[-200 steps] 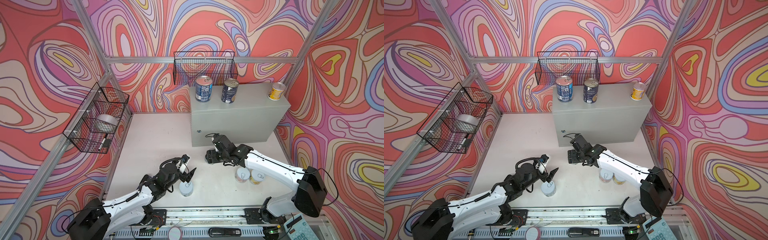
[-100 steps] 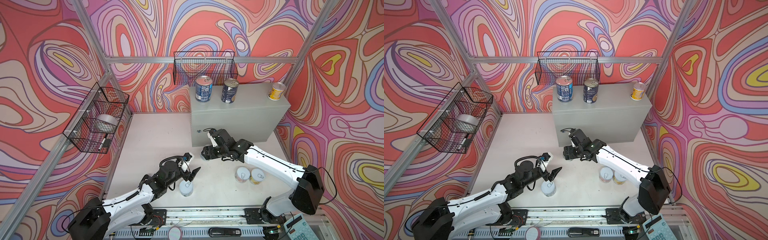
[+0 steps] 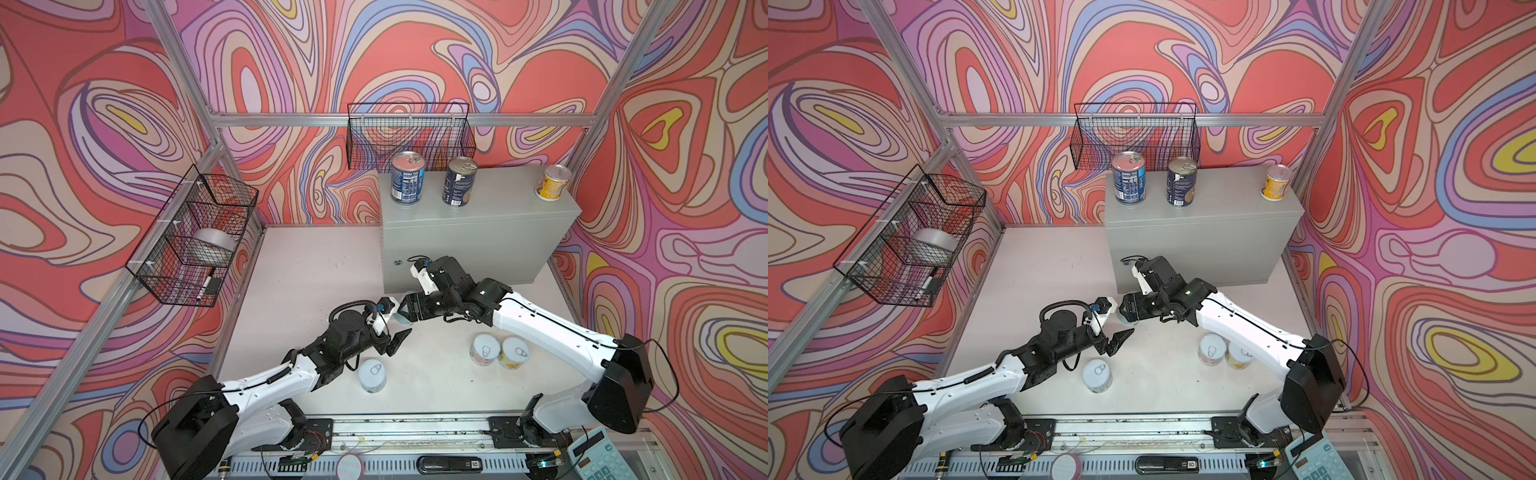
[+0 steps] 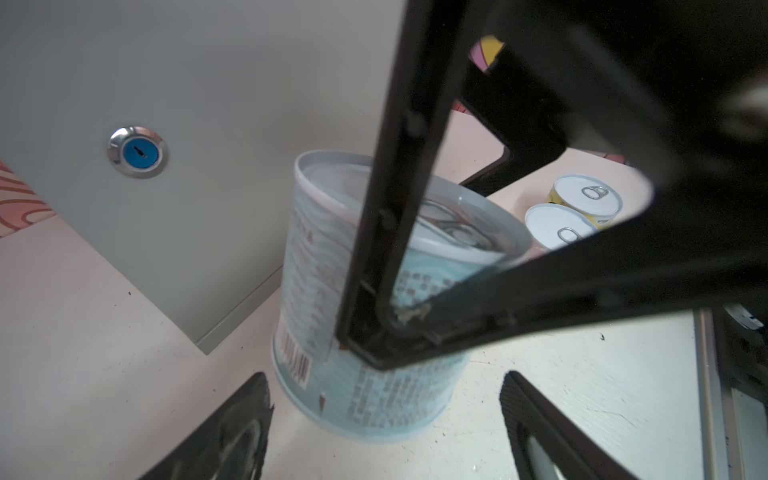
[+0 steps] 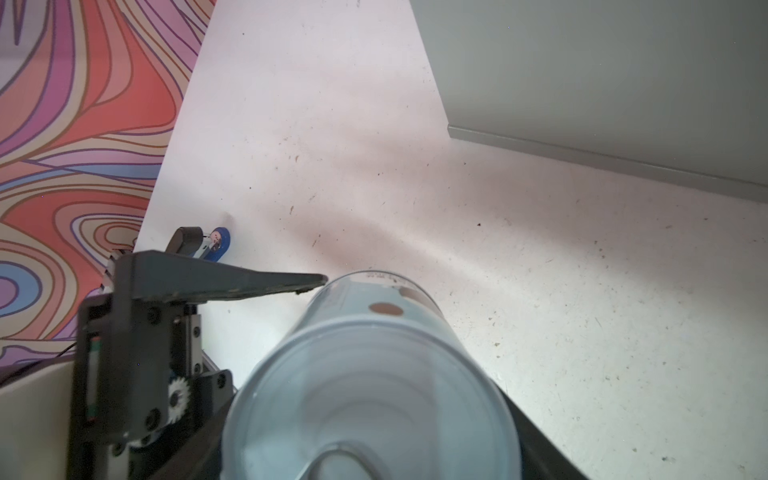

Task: Place and organize the canned foods onto the counter
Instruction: 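Lift the white can with the right gripper toward the left gripper, then close the left gripper on the white can held by the right gripper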

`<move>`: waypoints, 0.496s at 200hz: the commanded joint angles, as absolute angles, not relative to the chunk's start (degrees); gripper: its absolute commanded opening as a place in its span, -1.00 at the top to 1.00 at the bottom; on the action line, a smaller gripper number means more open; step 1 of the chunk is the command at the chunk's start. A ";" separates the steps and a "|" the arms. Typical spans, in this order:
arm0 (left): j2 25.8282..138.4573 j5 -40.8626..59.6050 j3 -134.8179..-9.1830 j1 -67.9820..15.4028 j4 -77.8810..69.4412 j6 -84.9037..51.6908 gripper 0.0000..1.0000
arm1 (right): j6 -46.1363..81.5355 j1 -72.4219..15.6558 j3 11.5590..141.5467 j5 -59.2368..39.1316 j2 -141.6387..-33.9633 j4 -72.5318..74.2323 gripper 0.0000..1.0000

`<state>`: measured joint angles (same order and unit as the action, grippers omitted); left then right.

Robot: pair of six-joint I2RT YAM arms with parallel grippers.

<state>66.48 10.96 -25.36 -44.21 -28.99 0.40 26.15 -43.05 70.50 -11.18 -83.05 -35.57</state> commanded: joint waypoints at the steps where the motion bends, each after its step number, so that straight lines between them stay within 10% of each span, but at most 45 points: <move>1: 68.38 13.49 -27.76 -44.12 -33.88 0.57 -0.77 | 25.66 -42.71 70.49 -13.77 -80.23 -32.39 -0.46; 99: 72.48 15.21 -32.21 -44.21 -35.90 1.51 -0.75 | 24.31 -42.62 70.58 -18.33 -81.02 -34.28 -0.46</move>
